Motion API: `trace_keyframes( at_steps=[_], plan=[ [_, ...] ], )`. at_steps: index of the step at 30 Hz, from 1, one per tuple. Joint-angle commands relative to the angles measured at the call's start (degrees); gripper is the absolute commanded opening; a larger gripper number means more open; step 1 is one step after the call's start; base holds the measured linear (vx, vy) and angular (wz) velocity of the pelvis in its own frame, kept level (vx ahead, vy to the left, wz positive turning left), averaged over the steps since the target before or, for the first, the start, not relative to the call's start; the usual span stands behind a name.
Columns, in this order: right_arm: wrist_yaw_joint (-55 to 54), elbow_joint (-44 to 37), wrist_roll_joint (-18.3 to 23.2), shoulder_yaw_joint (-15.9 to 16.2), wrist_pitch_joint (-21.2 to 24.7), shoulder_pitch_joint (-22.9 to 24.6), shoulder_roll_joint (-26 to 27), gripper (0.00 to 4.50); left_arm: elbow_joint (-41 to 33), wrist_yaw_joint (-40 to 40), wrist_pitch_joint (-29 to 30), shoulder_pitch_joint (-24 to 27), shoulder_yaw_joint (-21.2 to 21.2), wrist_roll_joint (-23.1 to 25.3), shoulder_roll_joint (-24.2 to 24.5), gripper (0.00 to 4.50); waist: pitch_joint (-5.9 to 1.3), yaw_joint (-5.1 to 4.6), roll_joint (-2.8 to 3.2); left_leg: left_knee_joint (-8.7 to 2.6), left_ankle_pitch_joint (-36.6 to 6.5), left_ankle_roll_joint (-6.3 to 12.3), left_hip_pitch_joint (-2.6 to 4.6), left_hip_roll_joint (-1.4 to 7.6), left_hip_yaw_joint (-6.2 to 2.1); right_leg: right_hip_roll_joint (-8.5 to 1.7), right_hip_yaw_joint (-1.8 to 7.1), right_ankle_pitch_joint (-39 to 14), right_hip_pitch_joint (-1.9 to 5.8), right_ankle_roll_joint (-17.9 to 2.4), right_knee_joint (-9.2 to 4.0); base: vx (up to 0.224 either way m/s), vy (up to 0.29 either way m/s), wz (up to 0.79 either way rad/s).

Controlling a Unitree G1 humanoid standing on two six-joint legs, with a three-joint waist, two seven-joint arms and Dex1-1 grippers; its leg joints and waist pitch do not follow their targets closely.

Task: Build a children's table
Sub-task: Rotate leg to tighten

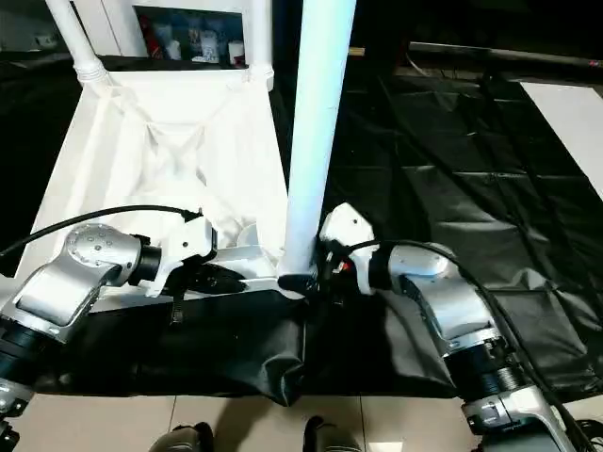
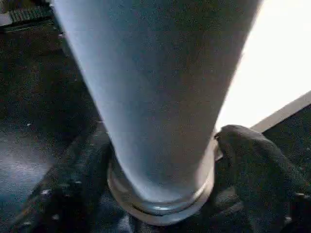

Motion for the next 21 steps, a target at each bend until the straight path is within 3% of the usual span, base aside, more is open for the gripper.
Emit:
trace_keyframes(
  at_steps=[1, 7, 18, 21],
  plan=[
    [0.3, 0.6, -0.5, 0.4, -0.2, 0.3, -0.7, 3.33, -1.1, -2.2, 0.8, 1.2, -2.9, -0.3, -0.1, 0.00, -3.48, -0.12, 0.07, -2.92, -7.3, 4.29, 0.81, 1.23, -0.23, -3.06, 1.92, -6.0, 3.42, -14.3, -2.33, 0.000, 0.000, 0.00],
    [0.6, 0.9, -0.8, 0.4, -0.5, 0.2, -0.6, 2.74, -1.2, -2.1, 1.0, 1.2, -2.8, -0.2, 0.0, 0.00, -3.49, -0.15, -0.01, -2.88, -7.3, 4.39, 0.83, 1.20, -0.21, -3.04, 1.91, -6.2, 3.43, -14.3, -2.31, 0.000, 0.000, 0.00],
    [-2.1, 2.1, -1.3, -0.4, -0.6, 0.5, 0.9, 2.60, -0.4, -0.1, 2.2, 1.1, -2.1, 0.3, -0.7, 0.00, -3.58, -0.19, -0.05, -2.78, -6.7, 4.78, 0.78, 1.15, -0.21, -3.04, 1.89, -5.4, 3.53, -14.7, -2.16, 0.000, 0.000, 0.00],
    [-7.6, 3.5, -2.4, -1.6, -0.6, 0.8, 3.1, 2.60, 2.5, 4.7, 3.7, 0.1, -1.3, 1.5, -3.2, 0.00, -3.30, -0.50, -0.02, -2.93, -9.0, 3.56, 0.78, 1.20, -0.23, -3.13, 1.92, -9.8, 3.31, -14.0, -2.73, 0.000, 0.000, 0.00]
  ],
)
